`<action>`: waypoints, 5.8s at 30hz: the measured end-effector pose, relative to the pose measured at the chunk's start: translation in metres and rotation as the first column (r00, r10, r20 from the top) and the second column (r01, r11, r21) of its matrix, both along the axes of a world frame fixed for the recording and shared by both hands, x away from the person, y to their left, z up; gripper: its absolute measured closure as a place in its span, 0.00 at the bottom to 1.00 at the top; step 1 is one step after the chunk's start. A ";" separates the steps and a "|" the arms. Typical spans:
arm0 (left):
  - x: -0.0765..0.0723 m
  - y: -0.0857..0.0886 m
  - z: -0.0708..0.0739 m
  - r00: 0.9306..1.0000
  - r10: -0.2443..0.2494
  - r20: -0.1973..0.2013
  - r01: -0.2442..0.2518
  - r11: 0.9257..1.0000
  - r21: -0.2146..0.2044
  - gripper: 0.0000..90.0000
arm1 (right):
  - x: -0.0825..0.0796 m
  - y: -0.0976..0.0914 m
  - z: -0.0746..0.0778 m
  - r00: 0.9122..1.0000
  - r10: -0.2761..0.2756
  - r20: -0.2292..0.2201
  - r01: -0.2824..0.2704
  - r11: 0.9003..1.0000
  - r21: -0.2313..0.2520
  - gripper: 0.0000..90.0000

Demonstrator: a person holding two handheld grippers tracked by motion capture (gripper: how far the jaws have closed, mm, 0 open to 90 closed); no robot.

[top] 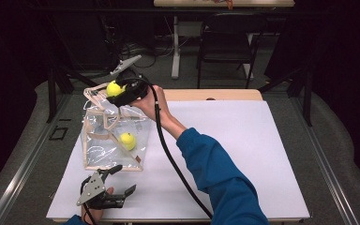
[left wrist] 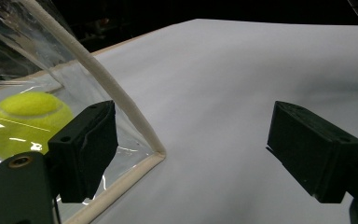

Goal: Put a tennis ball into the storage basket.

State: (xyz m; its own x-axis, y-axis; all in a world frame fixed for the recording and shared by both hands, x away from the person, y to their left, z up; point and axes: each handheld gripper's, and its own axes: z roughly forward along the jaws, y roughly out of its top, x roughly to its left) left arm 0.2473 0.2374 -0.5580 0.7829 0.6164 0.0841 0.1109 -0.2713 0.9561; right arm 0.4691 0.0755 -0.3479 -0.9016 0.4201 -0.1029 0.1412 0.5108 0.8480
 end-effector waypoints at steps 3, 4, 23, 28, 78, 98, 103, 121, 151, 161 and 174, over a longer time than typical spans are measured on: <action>0.000 0.000 0.000 1.000 0.000 0.000 0.000 1.000 -0.002 0.18 | 0.000 0.001 0.001 1.000 0.003 0.001 -0.003 1.000 0.001 0.29; 0.000 0.000 0.000 1.000 0.000 -0.001 0.000 1.000 -0.002 0.18 | 0.000 0.001 0.001 1.000 0.004 0.001 -0.004 1.000 0.002 0.29; -0.001 0.001 0.000 1.000 0.001 0.002 -0.001 1.000 -0.004 0.18 | -0.002 0.014 0.000 1.000 0.026 -0.002 -0.026 1.000 -0.001 0.29; -0.001 0.001 0.000 1.000 0.001 0.002 -0.001 1.000 -0.003 0.18 | -0.002 0.017 0.000 1.000 0.030 -0.004 -0.030 1.000 -0.003 0.29; -0.002 0.002 0.001 1.000 0.008 0.004 -0.008 1.000 -0.009 0.18 | 0.003 0.041 -0.015 0.998 0.033 -0.051 -0.035 0.999 -0.032 0.29; -0.002 0.002 0.001 1.000 0.003 0.003 -0.003 1.000 -0.010 0.18 | 0.007 0.044 -0.022 0.996 0.012 -0.091 -0.017 0.999 -0.051 0.28; -0.002 0.002 0.001 1.000 0.003 0.003 -0.003 1.000 -0.010 0.18 | 0.008 0.041 -0.023 0.995 0.005 -0.104 -0.009 0.999 -0.040 0.23; -0.002 0.002 0.001 1.000 0.006 0.002 -0.006 1.000 -0.012 0.18 | 0.004 0.010 -0.013 0.993 0.023 -0.115 -0.025 1.000 -0.018 0.10; -0.002 -0.001 0.000 1.000 0.010 0.000 -0.010 1.000 0.007 0.18 | -0.018 -0.065 -0.039 0.987 0.019 -0.157 -0.034 0.995 -0.090 0.02; -0.003 0.000 0.000 1.000 0.010 0.003 -0.010 1.000 0.006 0.17 | -0.028 -0.080 -0.054 0.987 0.011 -0.162 -0.032 0.991 -0.129 0.02; -0.004 0.000 0.000 1.000 0.011 0.004 -0.011 1.000 0.009 0.18 | -0.040 -0.111 -0.070 0.984 -0.021 -0.174 -0.004 0.990 -0.144 0.00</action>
